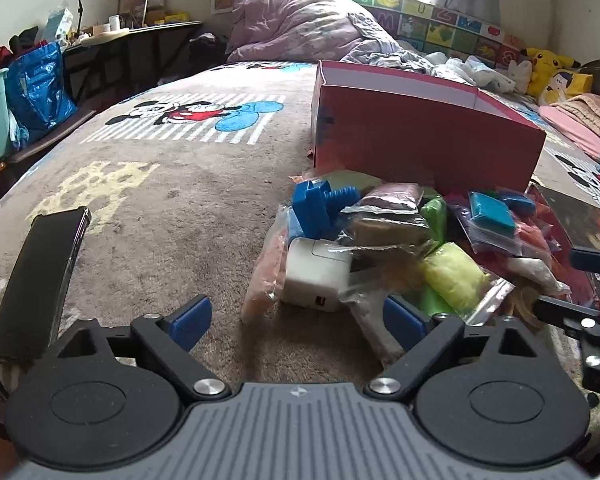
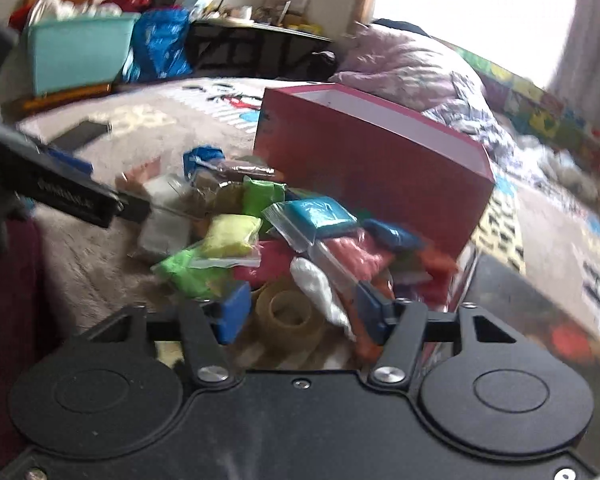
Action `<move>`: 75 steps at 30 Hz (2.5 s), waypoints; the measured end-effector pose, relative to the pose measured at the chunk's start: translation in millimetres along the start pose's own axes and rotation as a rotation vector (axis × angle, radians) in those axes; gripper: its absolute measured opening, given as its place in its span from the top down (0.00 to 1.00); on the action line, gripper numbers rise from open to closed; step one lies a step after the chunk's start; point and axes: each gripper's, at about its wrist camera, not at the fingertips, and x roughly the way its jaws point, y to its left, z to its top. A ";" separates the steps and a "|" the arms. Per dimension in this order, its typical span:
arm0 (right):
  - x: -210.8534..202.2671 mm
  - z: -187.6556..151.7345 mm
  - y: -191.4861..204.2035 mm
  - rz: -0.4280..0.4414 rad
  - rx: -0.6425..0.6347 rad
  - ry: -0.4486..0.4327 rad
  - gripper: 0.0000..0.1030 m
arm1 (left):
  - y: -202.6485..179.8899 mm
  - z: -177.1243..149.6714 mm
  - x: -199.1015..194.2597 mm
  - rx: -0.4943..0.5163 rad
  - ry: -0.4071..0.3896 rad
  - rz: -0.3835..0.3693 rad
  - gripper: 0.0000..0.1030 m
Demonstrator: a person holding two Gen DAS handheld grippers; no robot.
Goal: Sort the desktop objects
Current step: 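Move the left tool toward the clay bag pile while the right tool approaches it too, then grasp the small orange clay bag with left while right grasps the clear white bag, then carry the orange bag into the red box and open left while right holds the white bag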
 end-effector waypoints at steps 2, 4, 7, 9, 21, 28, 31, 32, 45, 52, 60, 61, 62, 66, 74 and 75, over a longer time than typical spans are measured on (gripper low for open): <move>6.7 0.7 4.0 -0.004 -0.040 -0.006 0.54 | 0.9 1.6 3.2 0.010 -0.005 0.004 0.22; 13.3 1.4 7.4 -0.005 -0.076 -0.008 0.61 | 2.0 3.2 8.2 0.017 0.001 0.000 0.28; 18.9 0.4 11.2 -0.021 -0.111 -0.017 0.64 | 3.7 4.5 15.5 0.022 0.012 -0.001 0.32; 20.8 0.2 12.4 -0.023 -0.119 -0.028 0.65 | 3.9 4.9 19.0 0.026 0.015 -0.005 0.36; 15.2 -9.4 4.7 -0.054 -0.110 -0.032 0.80 | 10.7 7.2 20.0 -0.006 -0.013 -0.016 0.38; 17.3 -8.1 -1.1 -0.039 -0.080 -0.038 0.81 | 20.6 8.9 12.5 -0.060 -0.023 -0.015 0.63; 3.9 -5.4 -14.0 0.033 0.031 -0.065 0.82 | 26.1 7.0 14.7 -0.092 -0.008 -0.004 0.64; 0.8 -5.3 -19.9 0.062 0.079 -0.068 0.82 | 27.3 6.7 16.3 -0.100 -0.009 -0.002 0.64; 16.6 -23.0 -33.1 0.073 0.199 -0.050 0.80 | 24.3 8.1 13.4 -0.107 -0.043 0.021 0.84; 8.0 -26.6 -44.7 0.079 0.235 -0.051 0.83 | 17.4 16.1 -14.0 -0.078 -0.085 0.033 0.86; -6.3 -27.2 -51.6 0.137 0.294 -0.120 0.85 | -3.1 49.0 -40.8 -0.002 -0.157 0.019 0.86; -6.0 -26.8 -51.5 0.139 0.295 -0.122 0.85 | -6.9 53.7 -42.2 0.009 -0.165 0.015 0.86; -5.9 -26.6 -52.4 0.142 0.299 -0.125 0.85 | -10.6 58.7 -42.9 0.019 -0.172 0.011 0.86; -8.6 -26.0 -57.5 0.157 0.318 -0.143 0.85 | -25.8 80.3 -40.8 0.055 -0.193 -0.008 0.86; -13.8 -25.9 -69.7 0.168 0.369 -0.185 0.85 | -56.3 128.9 -19.8 0.109 -0.215 -0.045 0.86; -13.4 -26.3 -71.5 0.170 0.378 -0.187 0.85 | -59.5 134.3 -14.5 0.114 -0.213 -0.046 0.86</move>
